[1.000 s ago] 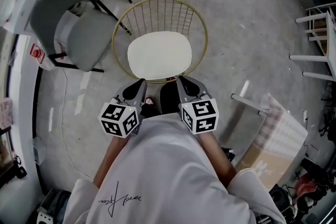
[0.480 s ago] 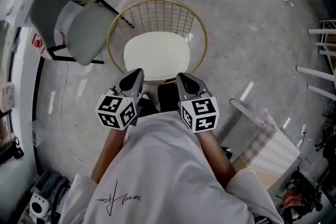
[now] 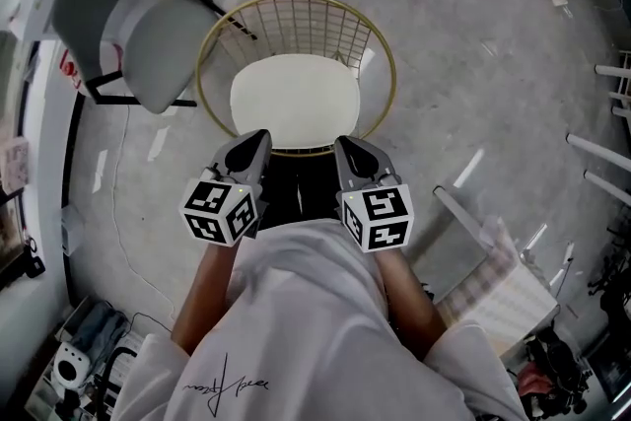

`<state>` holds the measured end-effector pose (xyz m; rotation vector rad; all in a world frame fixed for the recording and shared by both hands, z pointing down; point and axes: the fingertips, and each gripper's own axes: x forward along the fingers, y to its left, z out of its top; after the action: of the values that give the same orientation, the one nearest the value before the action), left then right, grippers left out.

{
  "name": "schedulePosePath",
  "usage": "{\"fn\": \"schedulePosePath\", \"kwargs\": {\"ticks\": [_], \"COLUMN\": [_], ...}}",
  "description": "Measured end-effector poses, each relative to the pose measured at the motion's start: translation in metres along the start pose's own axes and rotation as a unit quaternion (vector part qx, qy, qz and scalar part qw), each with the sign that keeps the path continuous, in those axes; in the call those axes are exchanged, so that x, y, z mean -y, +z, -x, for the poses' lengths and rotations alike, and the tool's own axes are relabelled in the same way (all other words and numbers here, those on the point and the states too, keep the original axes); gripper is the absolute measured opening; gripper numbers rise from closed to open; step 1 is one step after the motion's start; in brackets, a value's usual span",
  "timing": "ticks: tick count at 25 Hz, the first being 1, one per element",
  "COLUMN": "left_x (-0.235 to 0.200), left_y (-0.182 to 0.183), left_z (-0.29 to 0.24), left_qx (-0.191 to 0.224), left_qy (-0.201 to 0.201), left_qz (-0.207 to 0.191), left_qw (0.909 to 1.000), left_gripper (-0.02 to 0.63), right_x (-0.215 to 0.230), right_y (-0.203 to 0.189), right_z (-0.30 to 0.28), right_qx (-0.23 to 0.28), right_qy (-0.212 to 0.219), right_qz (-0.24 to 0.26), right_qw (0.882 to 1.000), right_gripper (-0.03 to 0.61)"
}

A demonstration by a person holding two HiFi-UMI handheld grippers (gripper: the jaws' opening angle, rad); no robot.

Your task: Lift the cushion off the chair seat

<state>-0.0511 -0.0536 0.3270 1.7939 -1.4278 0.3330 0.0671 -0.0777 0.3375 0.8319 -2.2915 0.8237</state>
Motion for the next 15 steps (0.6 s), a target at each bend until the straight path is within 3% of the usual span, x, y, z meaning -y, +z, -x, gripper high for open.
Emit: {"fn": "schedulePosePath", "kwargs": {"ticks": [4,15], "left_x": [-0.019,-0.076], "left_y": [-0.008,-0.045], "left_z": [-0.006,-0.024], "left_qx": [-0.008,-0.036], "left_qy": [0.013,0.023], "left_qz": [0.014,0.043], "left_qw": [0.9998,0.9982], "left_gripper": [-0.001,-0.002], "right_x": [0.008,0.055], "right_y": [-0.007,-0.023], "right_z": [-0.013,-0.044], "right_qx": [-0.012,-0.022], "right_qy": [-0.006,-0.07], "right_qz": [-0.002,-0.019], "right_qw": [1.0,0.997], "right_gripper": [0.005,0.014]}}
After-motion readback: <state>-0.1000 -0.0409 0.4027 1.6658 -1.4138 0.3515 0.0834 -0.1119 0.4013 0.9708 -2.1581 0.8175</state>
